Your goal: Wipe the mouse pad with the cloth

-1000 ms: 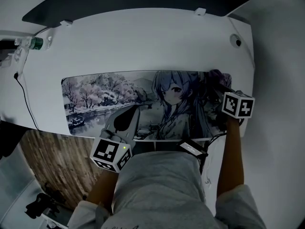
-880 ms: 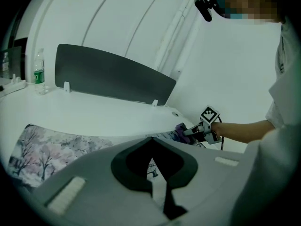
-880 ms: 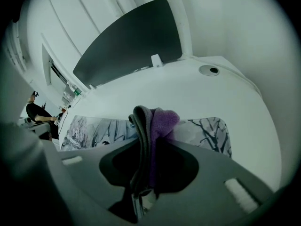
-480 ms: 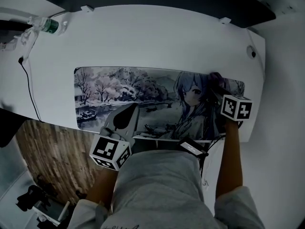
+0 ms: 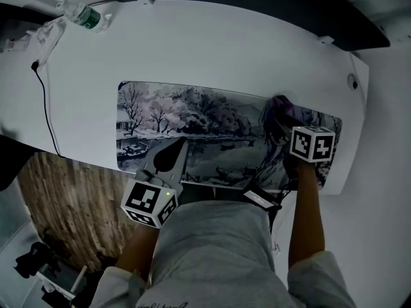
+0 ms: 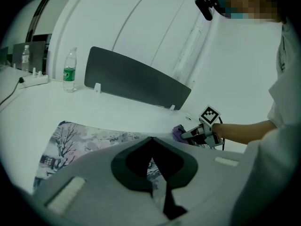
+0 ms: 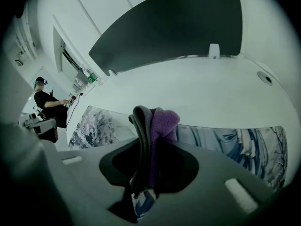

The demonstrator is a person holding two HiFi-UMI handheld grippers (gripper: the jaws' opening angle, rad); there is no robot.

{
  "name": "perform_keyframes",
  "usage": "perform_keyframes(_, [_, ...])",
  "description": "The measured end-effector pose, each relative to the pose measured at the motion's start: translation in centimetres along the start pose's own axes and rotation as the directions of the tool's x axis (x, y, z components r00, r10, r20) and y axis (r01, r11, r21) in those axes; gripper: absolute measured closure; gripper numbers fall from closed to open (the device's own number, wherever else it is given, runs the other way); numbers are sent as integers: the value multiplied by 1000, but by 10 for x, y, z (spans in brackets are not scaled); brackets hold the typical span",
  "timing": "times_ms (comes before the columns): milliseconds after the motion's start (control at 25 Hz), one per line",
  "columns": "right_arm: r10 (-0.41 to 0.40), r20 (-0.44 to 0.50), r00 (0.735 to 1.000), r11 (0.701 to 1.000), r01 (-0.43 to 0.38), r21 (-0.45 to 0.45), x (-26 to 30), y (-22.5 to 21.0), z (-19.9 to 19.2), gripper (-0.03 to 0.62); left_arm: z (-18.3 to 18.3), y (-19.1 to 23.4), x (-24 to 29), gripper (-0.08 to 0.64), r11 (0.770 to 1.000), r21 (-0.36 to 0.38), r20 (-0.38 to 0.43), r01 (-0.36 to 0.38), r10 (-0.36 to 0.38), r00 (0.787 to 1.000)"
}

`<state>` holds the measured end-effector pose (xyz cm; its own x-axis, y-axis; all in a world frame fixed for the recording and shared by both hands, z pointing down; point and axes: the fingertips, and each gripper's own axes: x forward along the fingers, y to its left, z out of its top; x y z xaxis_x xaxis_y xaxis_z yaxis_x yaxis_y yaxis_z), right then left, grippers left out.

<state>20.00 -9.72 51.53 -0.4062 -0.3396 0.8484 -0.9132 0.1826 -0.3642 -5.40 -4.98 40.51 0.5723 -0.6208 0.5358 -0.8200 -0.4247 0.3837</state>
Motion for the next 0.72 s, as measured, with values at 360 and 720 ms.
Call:
perform_keyframes(360, [57,-33,998,995,-59,-75,38,78,13,499,-1,53,-35,547,998,-34,26,-51,52,998])
perform_keyframes(720, [118,-75,990,981,-128,-145,72,146,24,499,-5,97,-63,547,992,-77,46,-104,107,993])
